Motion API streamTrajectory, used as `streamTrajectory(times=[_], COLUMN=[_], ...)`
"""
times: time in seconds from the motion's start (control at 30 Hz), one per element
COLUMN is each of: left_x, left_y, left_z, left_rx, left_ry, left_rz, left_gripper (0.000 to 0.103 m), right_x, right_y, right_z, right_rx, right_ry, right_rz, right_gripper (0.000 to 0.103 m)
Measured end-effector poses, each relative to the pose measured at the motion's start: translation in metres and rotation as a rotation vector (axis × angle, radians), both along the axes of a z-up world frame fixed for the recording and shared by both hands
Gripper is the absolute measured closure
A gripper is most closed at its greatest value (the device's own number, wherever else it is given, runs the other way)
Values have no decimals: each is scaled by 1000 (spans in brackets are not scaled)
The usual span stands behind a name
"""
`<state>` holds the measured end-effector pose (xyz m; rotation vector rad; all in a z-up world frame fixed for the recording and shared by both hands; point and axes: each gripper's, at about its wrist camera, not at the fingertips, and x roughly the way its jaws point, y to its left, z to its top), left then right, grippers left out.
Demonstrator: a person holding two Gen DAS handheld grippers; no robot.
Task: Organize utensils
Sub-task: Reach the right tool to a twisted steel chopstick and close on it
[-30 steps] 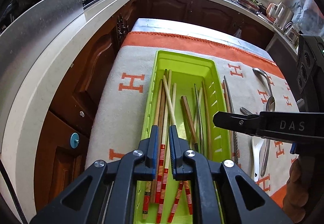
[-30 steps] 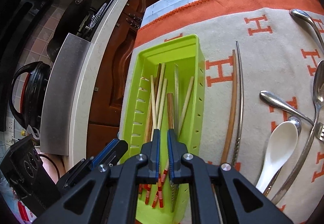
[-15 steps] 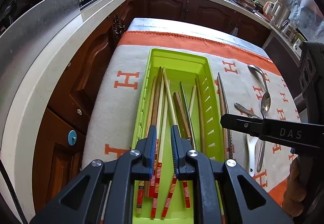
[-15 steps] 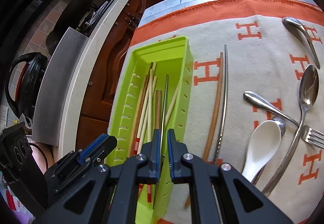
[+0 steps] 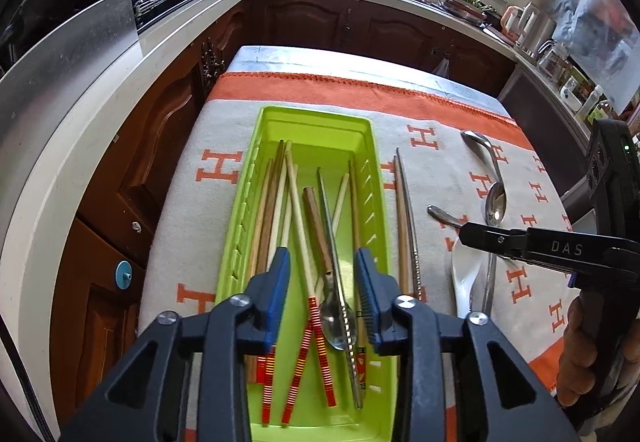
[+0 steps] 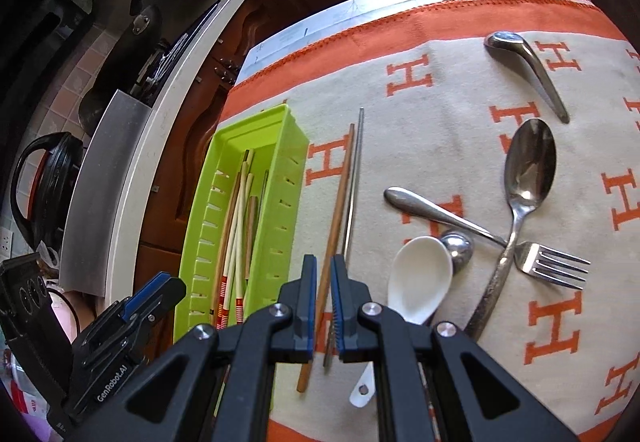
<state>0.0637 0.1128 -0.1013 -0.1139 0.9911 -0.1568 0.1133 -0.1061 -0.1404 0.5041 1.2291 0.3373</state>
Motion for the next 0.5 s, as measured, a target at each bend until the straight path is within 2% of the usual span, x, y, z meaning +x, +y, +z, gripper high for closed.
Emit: streamTrajectory(times=[0.07, 0.2, 0.27, 0.5], left_x=[-4, -7, -6, -8], left_y=[-8, -25, -31, -45], left_z=[4, 5, 3, -3], left_rx=[-4, -19, -22, 53], left_ry=[-29, -43, -37, -63], left_rz=[-9, -31, -39, -39], left_gripper=[47, 40, 39, 39], right_x=[-1, -1, 0, 3], right_y=[-6, -14, -14, -13], right_z=[-1, -5, -8, -17], right_rx=[5, 13, 19, 34], right_ry=[1, 9, 15, 26], right_rz=[-13, -21, -17, 0], right_gripper=[95, 95, 95, 95])
